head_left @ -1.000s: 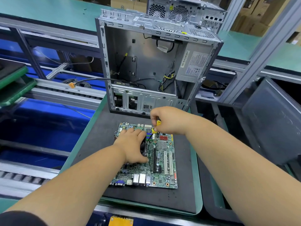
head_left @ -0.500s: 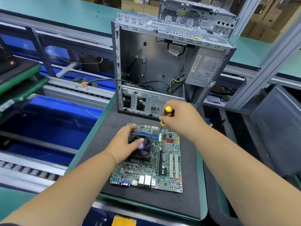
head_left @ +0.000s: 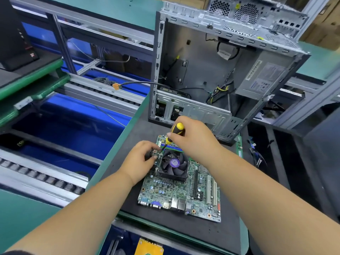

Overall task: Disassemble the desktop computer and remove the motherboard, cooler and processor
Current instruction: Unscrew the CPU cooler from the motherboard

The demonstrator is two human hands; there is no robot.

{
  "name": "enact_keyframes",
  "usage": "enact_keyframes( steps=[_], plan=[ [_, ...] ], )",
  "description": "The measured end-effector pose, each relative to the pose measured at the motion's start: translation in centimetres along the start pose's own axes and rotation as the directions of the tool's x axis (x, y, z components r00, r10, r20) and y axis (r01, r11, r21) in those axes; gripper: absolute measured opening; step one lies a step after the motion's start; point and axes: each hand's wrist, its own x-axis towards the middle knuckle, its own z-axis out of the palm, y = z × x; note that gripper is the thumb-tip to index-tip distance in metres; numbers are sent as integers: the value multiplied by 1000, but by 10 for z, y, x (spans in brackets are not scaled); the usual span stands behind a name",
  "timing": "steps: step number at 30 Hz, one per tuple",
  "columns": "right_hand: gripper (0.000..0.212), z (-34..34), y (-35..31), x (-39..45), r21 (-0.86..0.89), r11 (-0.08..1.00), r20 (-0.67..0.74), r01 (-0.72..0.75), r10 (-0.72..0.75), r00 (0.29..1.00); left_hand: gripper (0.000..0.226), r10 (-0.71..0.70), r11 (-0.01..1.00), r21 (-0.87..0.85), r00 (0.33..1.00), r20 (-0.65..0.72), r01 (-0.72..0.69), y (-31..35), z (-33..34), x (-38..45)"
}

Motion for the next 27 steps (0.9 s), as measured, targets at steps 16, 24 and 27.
enact_keyframes(
  steps=[16,24,27],
  plan=[
    [24,1,-2,7,-67,998,36,4,-2,999,19,58,997,-54,998,-36,-60,-17,20,6],
    [24,-1,-6,9,-91,996,68,26,-20,998,22,83,994,-65,996,-22,-84,-20,21,6],
    [23,-1,-5,8,-101,994,74,37,-30,997,18,83,995,-52,996,-20,-84,-20,21,6]
  ],
)
